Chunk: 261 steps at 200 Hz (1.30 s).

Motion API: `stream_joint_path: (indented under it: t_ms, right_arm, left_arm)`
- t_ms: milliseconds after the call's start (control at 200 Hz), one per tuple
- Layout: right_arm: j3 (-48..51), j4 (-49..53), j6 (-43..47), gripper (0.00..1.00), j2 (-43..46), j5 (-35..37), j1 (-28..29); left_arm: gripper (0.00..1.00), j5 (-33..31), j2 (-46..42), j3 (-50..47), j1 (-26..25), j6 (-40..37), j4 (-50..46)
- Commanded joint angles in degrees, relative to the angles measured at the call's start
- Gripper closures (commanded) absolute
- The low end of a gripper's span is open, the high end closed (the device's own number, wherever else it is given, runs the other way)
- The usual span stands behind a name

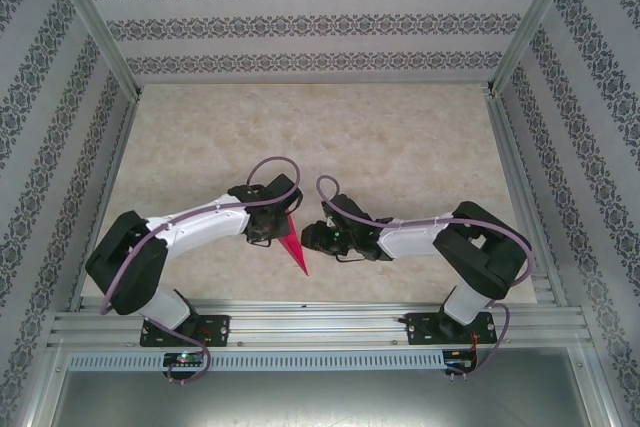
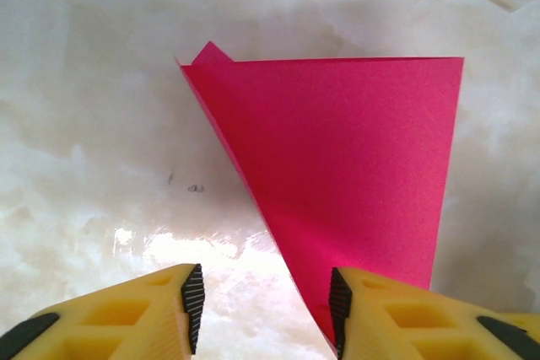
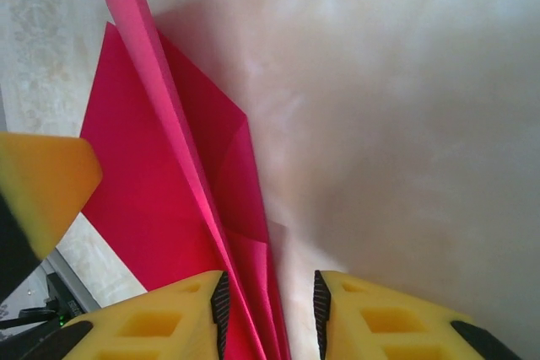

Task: Fold a paper plane with a square sheet of paper (pick it up from the middle)
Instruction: Move a paper plane to the center of the table.

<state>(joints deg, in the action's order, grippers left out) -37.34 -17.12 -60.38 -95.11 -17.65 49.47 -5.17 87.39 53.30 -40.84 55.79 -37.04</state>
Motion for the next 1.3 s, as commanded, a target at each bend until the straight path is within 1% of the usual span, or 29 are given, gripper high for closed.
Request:
stream_joint_path:
  t_ms: [0, 190, 480, 679, 739, 1149, 1299]
  right_arm:
    - [-2.1, 0.0, 2.2, 0.65, -1.7, -2.1, -0.3]
    - [-4.0, 0.2, 2.9, 0.63, -3.9, -4.1, -0.3]
    - [-5.5, -0.2, 3.3, 0.61, -6.1, -6.0, -0.1]
    - [-5.3, -1.3, 3.7, 0.61, -4.9, -6.7, 0.5]
    - [-5.5, -1.3, 4.0, 0.61, -4.6, -7.5, 0.7]
    - [-5.3, -0.4, 6.5, 0.60, -2.6, -5.7, 2.7]
    - [-6.8, 4.7, 8.2, 0.62, -1.9, -2.7, 3.6]
  left_arm:
    - [0.59, -1.1, -1.4, -1.7, 0.8, -0.1, -0.6]
    - [0.63, -1.0, -2.9, -4.0, 1.4, 0.2, 0.2]
    - [0.64, -0.6, -4.5, -5.7, 1.9, -0.1, 1.5]
    - [0.65, -0.4, -4.2, -5.9, 2.0, 0.1, 1.9]
    - [0.67, -0.6, -4.2, -6.0, 2.0, 0.2, 1.8]
    - [0.69, -0.6, -4.4, -6.3, 2.0, 0.4, 2.0]
    - [0.69, -0.5, -4.4, -6.4, 2.0, 0.7, 2.3]
